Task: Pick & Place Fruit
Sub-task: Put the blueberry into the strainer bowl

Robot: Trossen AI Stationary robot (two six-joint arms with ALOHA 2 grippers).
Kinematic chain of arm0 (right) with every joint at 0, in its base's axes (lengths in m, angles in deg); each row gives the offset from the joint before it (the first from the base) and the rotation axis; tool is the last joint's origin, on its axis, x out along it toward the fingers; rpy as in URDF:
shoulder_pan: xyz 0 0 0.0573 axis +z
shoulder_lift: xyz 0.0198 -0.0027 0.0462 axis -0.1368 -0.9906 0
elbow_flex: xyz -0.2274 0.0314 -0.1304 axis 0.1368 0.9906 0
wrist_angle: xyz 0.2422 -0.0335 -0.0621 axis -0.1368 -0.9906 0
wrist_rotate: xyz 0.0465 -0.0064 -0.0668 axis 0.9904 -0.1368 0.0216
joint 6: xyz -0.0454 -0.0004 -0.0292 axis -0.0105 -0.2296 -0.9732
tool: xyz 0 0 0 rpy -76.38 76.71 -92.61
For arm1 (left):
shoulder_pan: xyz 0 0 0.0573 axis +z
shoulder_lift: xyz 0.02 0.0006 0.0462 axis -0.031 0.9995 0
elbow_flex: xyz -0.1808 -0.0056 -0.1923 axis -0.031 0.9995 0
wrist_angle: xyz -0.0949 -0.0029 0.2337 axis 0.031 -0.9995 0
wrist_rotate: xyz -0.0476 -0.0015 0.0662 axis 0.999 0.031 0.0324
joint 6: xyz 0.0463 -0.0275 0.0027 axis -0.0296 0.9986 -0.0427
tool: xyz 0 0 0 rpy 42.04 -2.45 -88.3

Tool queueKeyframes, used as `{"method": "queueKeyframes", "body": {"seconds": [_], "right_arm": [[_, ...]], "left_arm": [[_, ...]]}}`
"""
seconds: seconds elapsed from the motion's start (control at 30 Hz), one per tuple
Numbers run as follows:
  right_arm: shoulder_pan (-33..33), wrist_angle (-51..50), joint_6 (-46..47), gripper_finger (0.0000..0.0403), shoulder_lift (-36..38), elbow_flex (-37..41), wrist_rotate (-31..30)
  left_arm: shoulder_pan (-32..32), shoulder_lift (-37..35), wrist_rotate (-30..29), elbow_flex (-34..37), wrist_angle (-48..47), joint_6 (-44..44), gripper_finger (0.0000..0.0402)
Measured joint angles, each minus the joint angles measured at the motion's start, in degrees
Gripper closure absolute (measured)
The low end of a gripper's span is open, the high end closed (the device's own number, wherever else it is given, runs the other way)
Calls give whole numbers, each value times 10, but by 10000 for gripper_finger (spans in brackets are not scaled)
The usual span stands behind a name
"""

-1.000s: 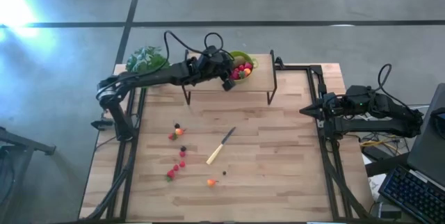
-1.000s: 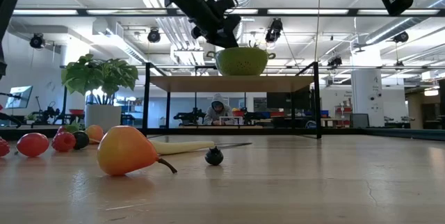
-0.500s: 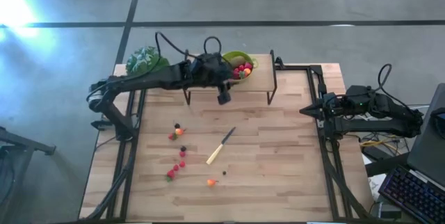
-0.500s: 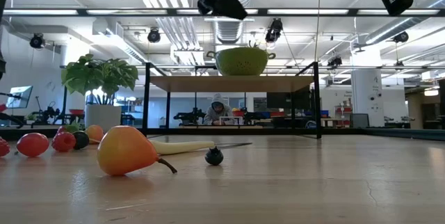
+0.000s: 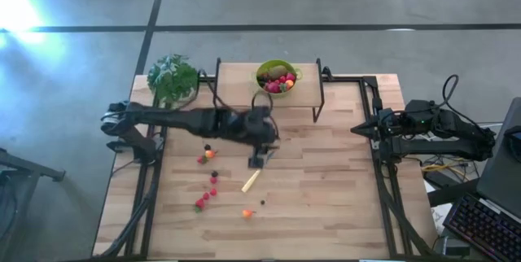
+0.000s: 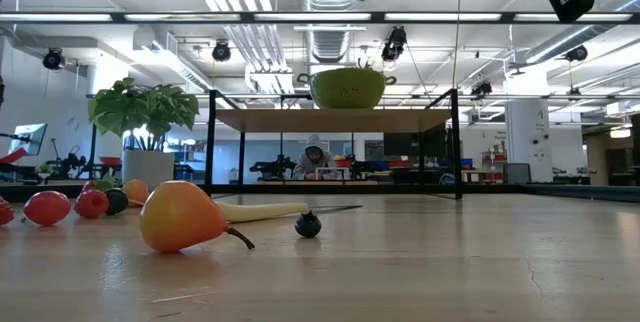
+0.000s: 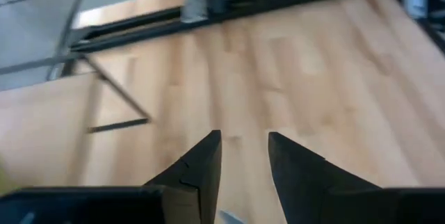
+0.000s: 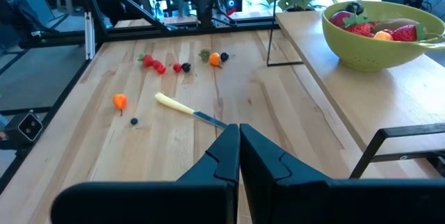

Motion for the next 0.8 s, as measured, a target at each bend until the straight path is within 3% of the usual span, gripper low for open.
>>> {"method": "queueKeyframes", "body": {"seconds": [0.27, 0.63, 0.8], "right_arm": [[0, 0, 0, 394, 0, 0, 0], [0, 0, 0, 394, 0, 0, 0], [0, 0, 0, 394, 0, 0, 0]], "left_arm": [[-85, 0, 0, 86, 48, 20, 278], [-161, 0, -1, 257, 239, 17, 277], [-172, 0, 2, 313, 307, 9, 253]]}}
